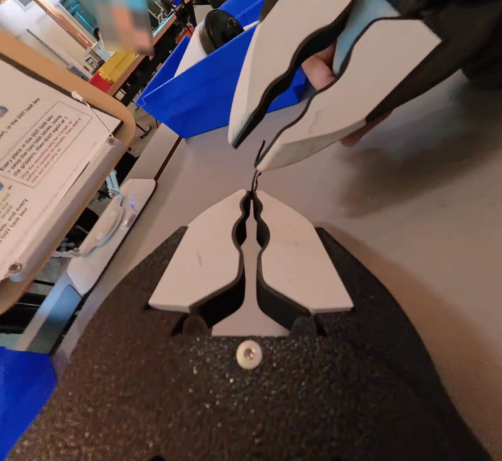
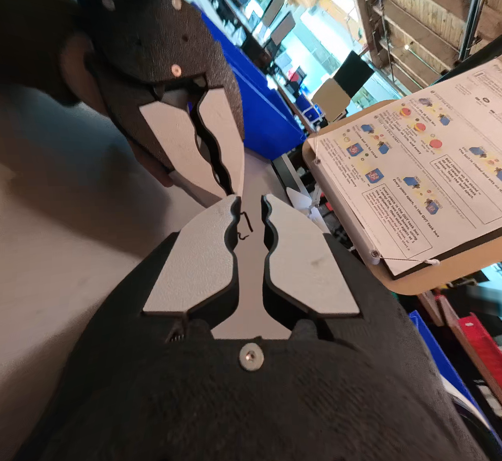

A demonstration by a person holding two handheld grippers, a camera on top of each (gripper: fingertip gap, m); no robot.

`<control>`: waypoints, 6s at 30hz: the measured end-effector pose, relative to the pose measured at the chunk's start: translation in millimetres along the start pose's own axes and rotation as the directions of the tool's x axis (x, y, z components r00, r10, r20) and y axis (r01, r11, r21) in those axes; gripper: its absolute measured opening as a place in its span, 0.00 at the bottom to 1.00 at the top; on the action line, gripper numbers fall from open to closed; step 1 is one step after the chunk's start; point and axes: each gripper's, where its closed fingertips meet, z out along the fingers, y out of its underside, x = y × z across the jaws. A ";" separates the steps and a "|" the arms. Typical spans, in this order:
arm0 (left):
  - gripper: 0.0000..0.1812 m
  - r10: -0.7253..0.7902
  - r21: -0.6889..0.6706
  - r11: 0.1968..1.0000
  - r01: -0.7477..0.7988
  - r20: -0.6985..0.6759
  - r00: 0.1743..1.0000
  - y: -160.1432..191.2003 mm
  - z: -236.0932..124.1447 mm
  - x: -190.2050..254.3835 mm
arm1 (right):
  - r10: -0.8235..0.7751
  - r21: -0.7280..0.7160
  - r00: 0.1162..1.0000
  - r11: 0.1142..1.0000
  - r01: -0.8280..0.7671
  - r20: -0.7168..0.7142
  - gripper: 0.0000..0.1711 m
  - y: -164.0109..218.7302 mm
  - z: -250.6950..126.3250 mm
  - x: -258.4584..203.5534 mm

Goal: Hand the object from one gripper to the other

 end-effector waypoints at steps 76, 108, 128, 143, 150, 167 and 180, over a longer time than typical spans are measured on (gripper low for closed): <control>0.01 -0.524 0.412 0.596 0.689 -0.451 0.723 -65.3 -36.6 -12.0 | 0.598 0.421 0.764 0.644 -0.639 0.244 0.01 -41.5 -18.4 29.8; 0.01 0.200 -0.087 0.979 -0.186 0.209 0.957 -0.4 -0.9 -17.7 | -0.338 -0.252 0.932 0.920 0.299 -0.127 0.00 22.6 9.3 11.9; 0.06 -0.617 0.382 0.623 0.682 -0.295 0.729 -50.8 -19.2 -18.9 | 0.612 0.369 0.790 0.743 -0.558 -0.037 0.00 -26.7 -3.7 39.1; 0.01 -0.572 0.394 0.683 0.615 -0.234 0.786 -48.9 -21.1 -20.8 | 0.590 0.330 0.807 0.767 -0.551 -0.025 0.00 -21.9 -0.2 33.9; 0.01 -0.458 0.220 0.857 0.466 -0.089 0.885 -20.1 -11.4 -19.8 | 0.245 0.109 0.959 0.967 -0.231 -0.142 0.11 -3.4 1.7 25.6; 0.11 -0.315 0.165 0.934 0.318 -0.040 0.948 -16.2 -4.6 -10.5 | 0.215 0.017 0.947 0.976 -0.217 -0.238 0.01 7.1 2.9 33.8; 0.04 -0.416 0.344 0.845 0.410 -0.060 0.907 -40.5 -15.0 -18.6 | 0.782 0.340 0.617 0.559 -0.757 0.087 0.01 -14.9 0.3 38.1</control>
